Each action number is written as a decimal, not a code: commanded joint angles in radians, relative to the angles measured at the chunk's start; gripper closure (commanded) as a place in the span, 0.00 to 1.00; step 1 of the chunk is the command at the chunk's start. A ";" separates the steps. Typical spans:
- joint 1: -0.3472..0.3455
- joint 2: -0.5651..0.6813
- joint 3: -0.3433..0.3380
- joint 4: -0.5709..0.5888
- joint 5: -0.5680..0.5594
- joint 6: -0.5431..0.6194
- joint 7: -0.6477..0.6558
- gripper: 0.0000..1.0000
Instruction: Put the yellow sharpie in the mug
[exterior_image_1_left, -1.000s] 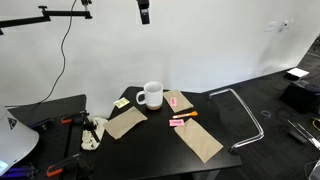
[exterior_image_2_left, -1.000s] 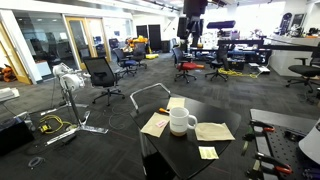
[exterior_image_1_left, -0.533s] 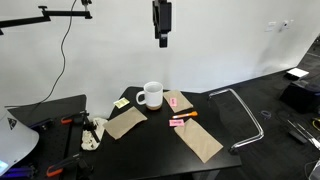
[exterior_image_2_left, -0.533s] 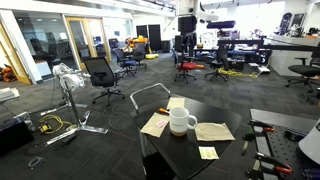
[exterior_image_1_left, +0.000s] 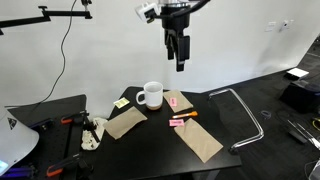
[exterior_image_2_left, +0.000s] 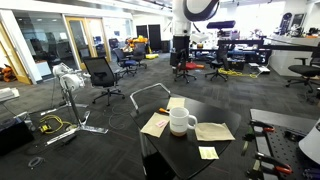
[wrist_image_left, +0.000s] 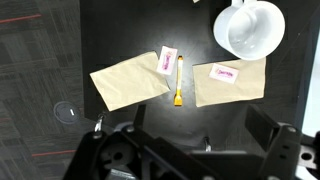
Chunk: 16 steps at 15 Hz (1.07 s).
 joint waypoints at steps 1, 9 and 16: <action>-0.016 0.026 -0.006 -0.060 0.065 0.115 -0.058 0.00; -0.003 0.172 -0.004 -0.105 0.055 0.352 0.024 0.00; 0.033 0.267 -0.032 -0.098 0.011 0.472 0.150 0.00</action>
